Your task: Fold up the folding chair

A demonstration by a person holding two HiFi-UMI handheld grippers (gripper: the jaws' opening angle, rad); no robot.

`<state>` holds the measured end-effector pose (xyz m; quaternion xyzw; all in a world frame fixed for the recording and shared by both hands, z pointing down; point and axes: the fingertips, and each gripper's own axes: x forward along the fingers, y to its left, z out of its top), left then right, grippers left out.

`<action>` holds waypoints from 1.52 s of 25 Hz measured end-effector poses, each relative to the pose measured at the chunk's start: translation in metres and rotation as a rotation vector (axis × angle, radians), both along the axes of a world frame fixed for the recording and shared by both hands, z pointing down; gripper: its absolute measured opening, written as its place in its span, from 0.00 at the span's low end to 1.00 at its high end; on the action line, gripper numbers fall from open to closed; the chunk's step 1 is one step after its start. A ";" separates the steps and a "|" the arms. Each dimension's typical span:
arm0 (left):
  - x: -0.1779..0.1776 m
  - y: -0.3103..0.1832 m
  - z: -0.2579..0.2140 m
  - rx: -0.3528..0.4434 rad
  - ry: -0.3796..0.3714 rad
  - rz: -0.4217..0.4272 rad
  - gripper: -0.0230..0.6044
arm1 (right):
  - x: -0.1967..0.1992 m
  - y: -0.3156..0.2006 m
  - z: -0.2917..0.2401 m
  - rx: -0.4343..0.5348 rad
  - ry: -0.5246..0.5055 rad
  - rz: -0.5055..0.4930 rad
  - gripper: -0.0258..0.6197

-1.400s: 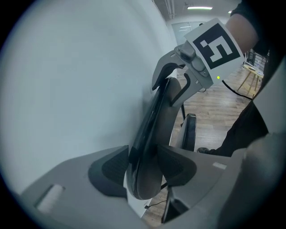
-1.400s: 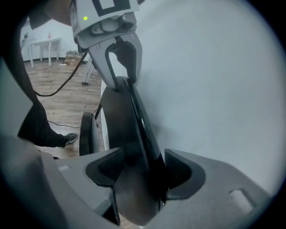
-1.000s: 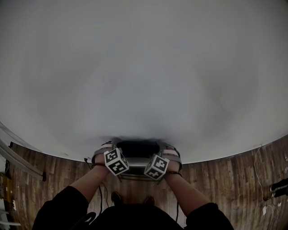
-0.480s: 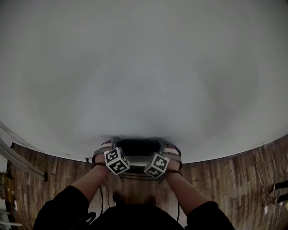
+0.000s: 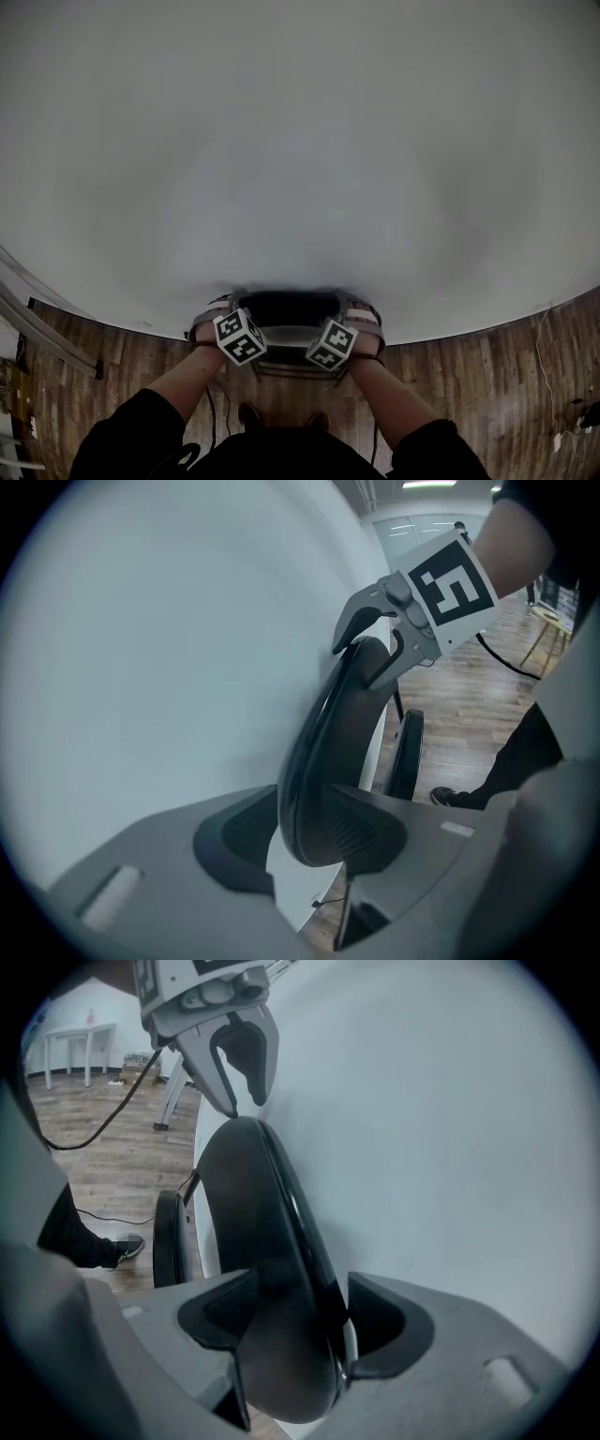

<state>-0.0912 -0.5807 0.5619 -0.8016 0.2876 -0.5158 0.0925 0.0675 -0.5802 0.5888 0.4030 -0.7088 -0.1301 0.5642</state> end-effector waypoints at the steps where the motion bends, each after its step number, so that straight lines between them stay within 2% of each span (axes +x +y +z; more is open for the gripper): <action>1: -0.002 0.002 -0.001 0.001 -0.001 -0.003 0.28 | 0.001 0.000 -0.002 0.010 0.006 -0.001 0.49; 7: -0.007 0.014 -0.002 -0.002 0.004 -0.021 0.28 | 0.013 0.003 -0.013 0.037 0.017 0.001 0.46; 11: -0.013 0.023 -0.006 -0.001 0.017 -0.032 0.28 | 0.013 0.010 -0.026 0.058 -0.017 0.012 0.44; 14: -0.014 0.035 -0.012 -0.001 0.047 -0.050 0.28 | 0.012 0.026 -0.038 0.068 -0.099 0.020 0.39; 19: -0.008 0.071 -0.014 -0.030 0.121 -0.109 0.27 | 0.014 0.066 -0.034 0.015 -0.274 0.038 0.34; 26: -0.003 0.119 -0.012 -0.064 0.189 -0.190 0.25 | 0.005 0.103 -0.017 -0.064 -0.430 0.035 0.24; 29: -0.005 0.133 -0.018 -0.053 0.206 -0.193 0.24 | 0.002 0.118 -0.013 -0.080 -0.465 0.056 0.21; 33: -0.016 0.155 -0.030 -0.030 0.270 -0.192 0.22 | -0.008 0.149 -0.019 -0.090 -0.521 0.095 0.16; 38: -0.031 0.197 -0.026 -0.044 0.344 -0.127 0.18 | -0.037 0.190 -0.027 -0.100 -0.587 0.156 0.09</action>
